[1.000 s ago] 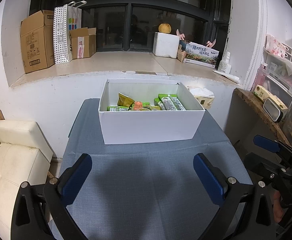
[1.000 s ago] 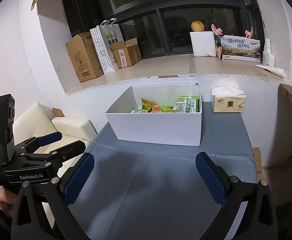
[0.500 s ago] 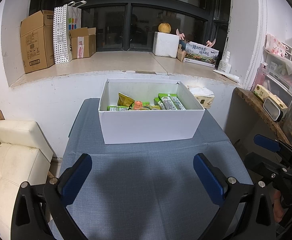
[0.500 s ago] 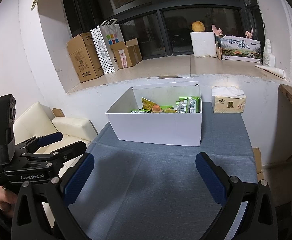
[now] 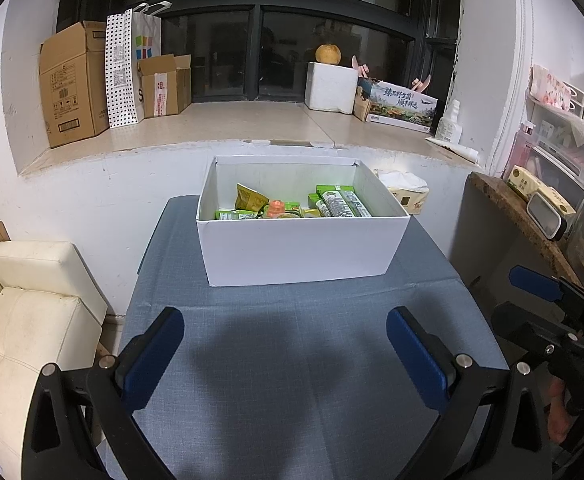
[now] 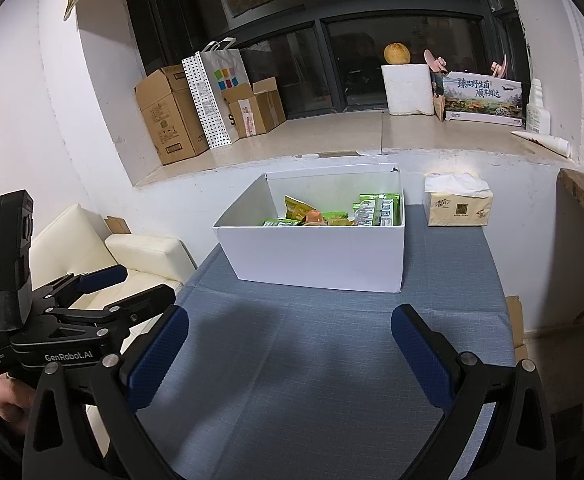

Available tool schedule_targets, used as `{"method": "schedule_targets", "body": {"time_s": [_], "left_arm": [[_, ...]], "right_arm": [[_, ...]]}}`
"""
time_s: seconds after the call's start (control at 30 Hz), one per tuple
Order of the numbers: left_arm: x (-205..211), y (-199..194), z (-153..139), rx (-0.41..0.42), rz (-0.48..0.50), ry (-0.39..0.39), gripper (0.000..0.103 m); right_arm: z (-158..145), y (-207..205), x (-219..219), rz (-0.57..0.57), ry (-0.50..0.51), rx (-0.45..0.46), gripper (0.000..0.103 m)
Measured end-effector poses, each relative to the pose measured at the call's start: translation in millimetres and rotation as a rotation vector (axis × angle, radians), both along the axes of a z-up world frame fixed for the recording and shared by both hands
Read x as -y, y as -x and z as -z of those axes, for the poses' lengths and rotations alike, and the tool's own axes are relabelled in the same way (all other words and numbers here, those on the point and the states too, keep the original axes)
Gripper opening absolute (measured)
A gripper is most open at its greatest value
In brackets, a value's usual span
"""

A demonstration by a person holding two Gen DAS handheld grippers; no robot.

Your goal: Organize snacks

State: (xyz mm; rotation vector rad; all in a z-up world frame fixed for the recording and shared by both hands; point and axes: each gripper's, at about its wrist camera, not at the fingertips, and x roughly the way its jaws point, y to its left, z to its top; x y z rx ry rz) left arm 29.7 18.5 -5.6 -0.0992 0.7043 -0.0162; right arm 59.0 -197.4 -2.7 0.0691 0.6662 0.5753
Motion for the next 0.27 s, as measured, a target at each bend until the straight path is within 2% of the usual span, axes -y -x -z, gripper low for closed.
{"method": "schedule_targets", "body": {"time_s": [0.27], "left_arm": [[0.1,-0.2,0.7,-0.004,-0.010,-0.026,0.103]], "right_arm": [[0.5,-0.8,0.3,0.003,0.002,-0.002,0.103]]}}
